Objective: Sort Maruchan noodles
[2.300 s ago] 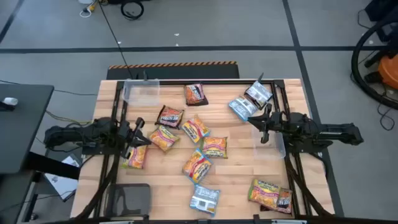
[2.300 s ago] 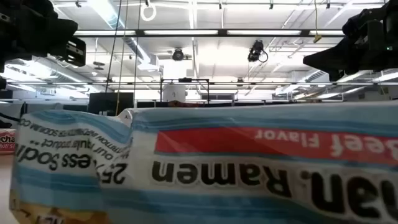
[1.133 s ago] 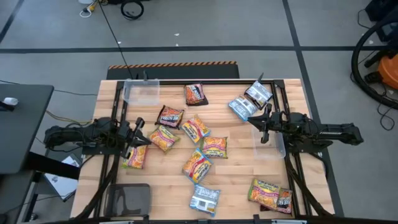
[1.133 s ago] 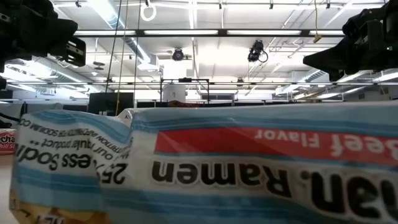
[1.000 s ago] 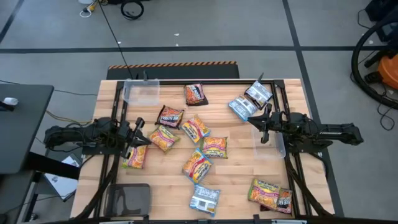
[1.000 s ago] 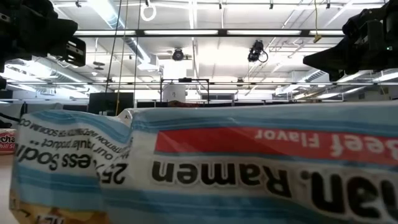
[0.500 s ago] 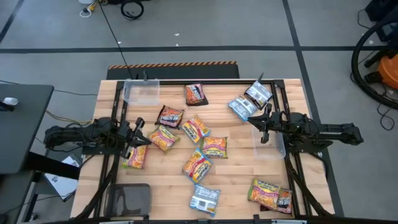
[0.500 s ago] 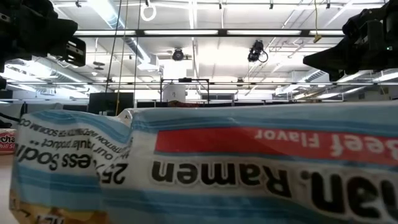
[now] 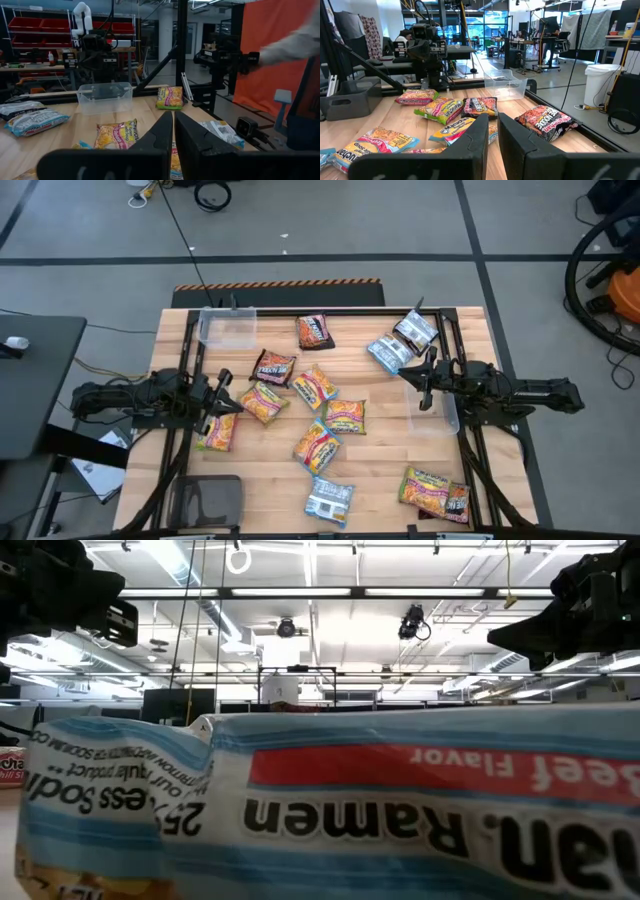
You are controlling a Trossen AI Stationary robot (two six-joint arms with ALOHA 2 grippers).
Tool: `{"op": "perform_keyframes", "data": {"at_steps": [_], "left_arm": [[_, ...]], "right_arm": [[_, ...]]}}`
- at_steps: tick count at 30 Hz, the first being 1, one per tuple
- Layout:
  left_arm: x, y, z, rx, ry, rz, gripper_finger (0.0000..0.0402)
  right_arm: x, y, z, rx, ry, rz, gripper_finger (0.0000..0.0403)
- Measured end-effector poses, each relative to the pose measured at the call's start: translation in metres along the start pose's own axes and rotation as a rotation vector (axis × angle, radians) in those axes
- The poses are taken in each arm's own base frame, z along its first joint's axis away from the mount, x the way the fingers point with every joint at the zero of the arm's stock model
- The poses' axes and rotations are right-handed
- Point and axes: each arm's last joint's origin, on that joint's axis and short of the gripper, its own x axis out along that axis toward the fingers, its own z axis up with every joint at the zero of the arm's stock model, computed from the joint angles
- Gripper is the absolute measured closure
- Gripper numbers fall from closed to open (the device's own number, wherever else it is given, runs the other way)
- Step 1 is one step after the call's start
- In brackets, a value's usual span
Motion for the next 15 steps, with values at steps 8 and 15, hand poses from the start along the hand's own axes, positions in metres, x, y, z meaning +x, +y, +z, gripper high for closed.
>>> {"op": "perform_keyframes", "data": {"at_steps": [8, 15], "left_arm": [[0.000, 0.000, 0.000, 0.000, 0.000, 0.000, 0.0377], [0.000, 0.000, 0.000, 0.000, 0.000, 0.000, 0.0377]], "right_arm": [[0.000, -0.002, 0.003, -0.030, -0.033, -0.071, 0.0355], [-0.003, -0.001, 0.027, 0.349, -0.251, 0.021, 0.0355]]}}
